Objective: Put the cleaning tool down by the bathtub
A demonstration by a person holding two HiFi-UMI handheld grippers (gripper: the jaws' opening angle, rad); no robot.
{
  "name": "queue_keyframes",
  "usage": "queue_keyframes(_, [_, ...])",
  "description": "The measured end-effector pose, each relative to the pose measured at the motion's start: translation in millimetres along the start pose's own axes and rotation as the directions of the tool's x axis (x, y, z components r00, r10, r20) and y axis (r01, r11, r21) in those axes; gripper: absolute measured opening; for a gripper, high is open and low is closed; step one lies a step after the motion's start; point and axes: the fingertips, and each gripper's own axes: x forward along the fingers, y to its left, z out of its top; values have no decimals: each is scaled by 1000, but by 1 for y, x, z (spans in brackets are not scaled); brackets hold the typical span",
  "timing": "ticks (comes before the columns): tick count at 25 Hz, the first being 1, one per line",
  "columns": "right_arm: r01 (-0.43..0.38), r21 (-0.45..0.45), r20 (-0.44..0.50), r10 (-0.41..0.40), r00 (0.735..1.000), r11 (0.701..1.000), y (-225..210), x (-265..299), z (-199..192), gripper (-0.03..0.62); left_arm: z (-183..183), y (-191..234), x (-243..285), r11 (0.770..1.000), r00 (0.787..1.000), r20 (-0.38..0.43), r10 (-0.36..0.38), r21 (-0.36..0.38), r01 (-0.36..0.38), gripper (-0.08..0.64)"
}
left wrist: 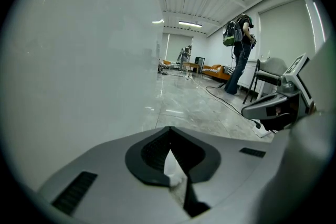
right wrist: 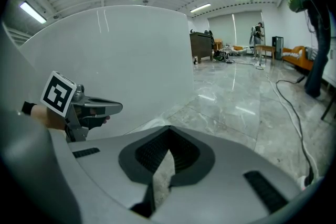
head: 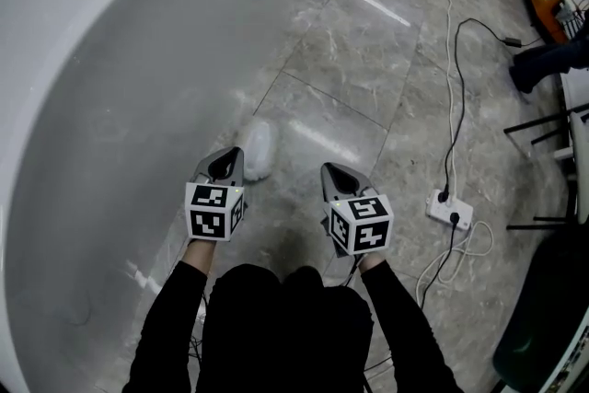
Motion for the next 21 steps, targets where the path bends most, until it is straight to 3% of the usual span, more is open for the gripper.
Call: queue_keyframes(21, [-5,-20,8,5,1000,1000,18,-6,2,0,-12,-4,-10,999,999,-17,-32,-9,31,8])
